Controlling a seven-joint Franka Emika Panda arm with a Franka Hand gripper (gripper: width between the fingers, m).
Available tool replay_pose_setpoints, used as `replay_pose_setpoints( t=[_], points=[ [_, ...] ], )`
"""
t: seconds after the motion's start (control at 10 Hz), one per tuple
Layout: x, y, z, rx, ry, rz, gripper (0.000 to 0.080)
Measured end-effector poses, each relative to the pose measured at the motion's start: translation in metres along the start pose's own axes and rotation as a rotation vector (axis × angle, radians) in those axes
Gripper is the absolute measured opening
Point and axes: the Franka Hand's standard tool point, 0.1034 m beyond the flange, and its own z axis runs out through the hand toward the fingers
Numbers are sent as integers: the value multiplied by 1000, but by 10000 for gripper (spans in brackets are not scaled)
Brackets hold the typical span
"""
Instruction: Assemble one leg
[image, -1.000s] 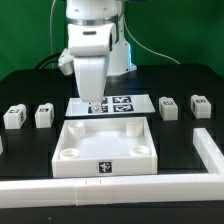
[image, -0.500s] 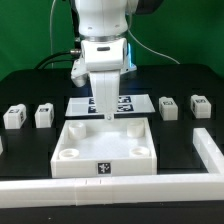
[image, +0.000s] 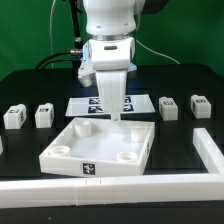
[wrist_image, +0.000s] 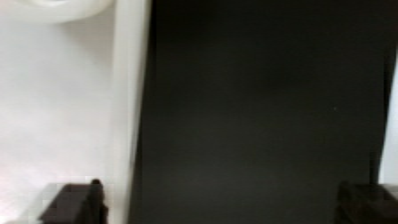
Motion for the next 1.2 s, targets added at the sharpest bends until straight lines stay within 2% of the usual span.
replay_pose_setpoints(
  t=[0.3,0.4,0.8,1.0,1.2],
  points=[
    [-1,21,-23,-4,-9,148,649],
    [-1,24,-22,1,-9,175,649],
    [5,18,8,53,-3,203,649],
    [7,13,22,59,4,203,649],
    [9,12,23,59,5,206,649]
  ],
)
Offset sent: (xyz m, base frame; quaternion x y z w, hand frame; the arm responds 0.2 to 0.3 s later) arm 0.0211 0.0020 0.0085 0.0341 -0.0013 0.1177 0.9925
